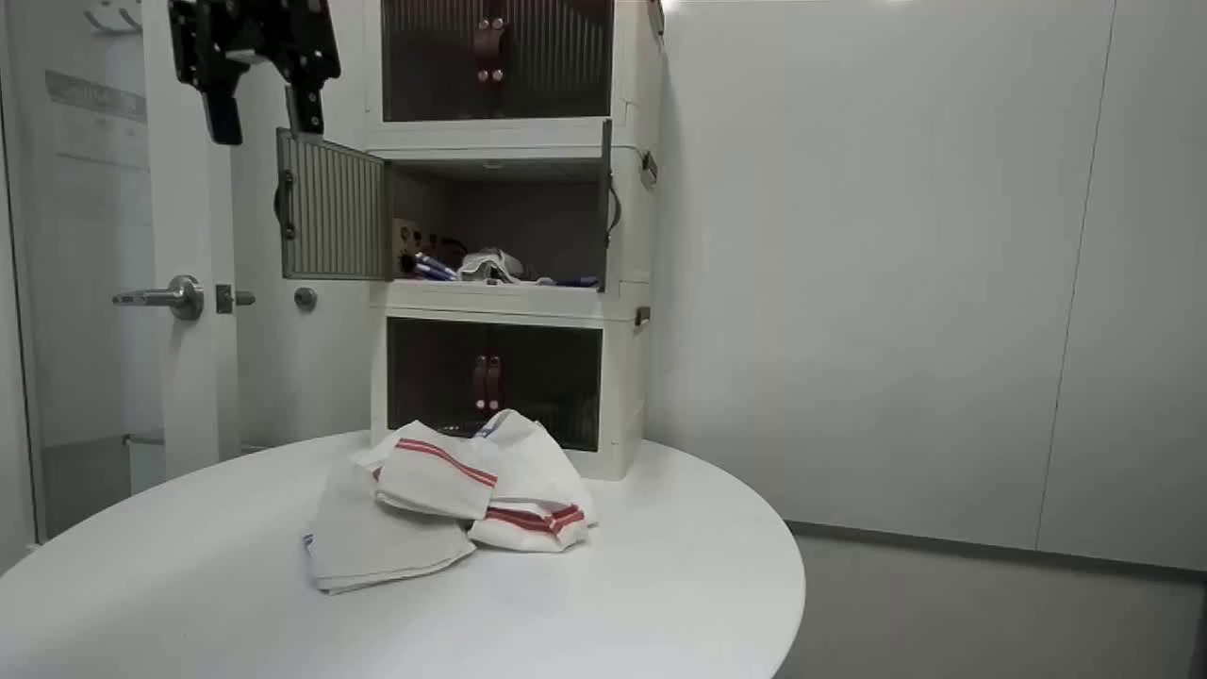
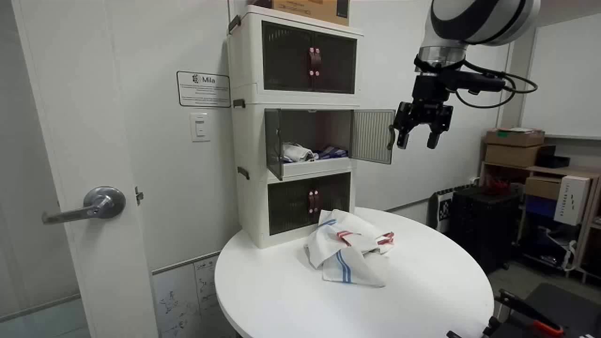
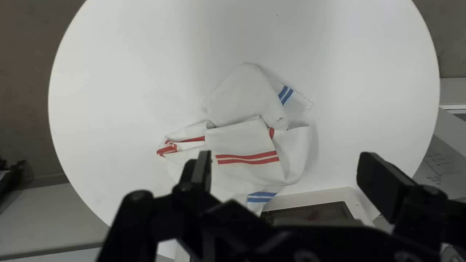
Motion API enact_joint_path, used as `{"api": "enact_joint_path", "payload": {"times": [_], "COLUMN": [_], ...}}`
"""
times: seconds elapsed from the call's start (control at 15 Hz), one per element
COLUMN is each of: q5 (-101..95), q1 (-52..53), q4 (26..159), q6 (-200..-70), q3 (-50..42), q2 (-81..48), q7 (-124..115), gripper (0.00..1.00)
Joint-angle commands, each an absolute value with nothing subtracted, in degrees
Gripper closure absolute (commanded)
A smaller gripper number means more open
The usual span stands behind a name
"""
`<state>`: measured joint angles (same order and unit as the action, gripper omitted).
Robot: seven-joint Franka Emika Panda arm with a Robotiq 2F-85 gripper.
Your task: Close the 2nd drawer doors.
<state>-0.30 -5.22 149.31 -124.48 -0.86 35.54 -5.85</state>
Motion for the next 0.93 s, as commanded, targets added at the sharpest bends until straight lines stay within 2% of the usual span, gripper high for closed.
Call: {"api": "enact_joint_path", "payload": {"times": [0.0, 0.4, 0.87], "q5": [-0.4, 0.5, -8.1], "q1": [-5.1, -3.7, -3.8], "q4": [149.2, 147.7, 132.7], "q6": [-124.3, -125.8, -124.8], "q3": [-1.0, -0.1, 7.6], "q2": [35.5, 34.5, 25.8], "q7": [-5.9, -5.9, -10.3], "gripper": [0.0, 0.0, 0.0]}}
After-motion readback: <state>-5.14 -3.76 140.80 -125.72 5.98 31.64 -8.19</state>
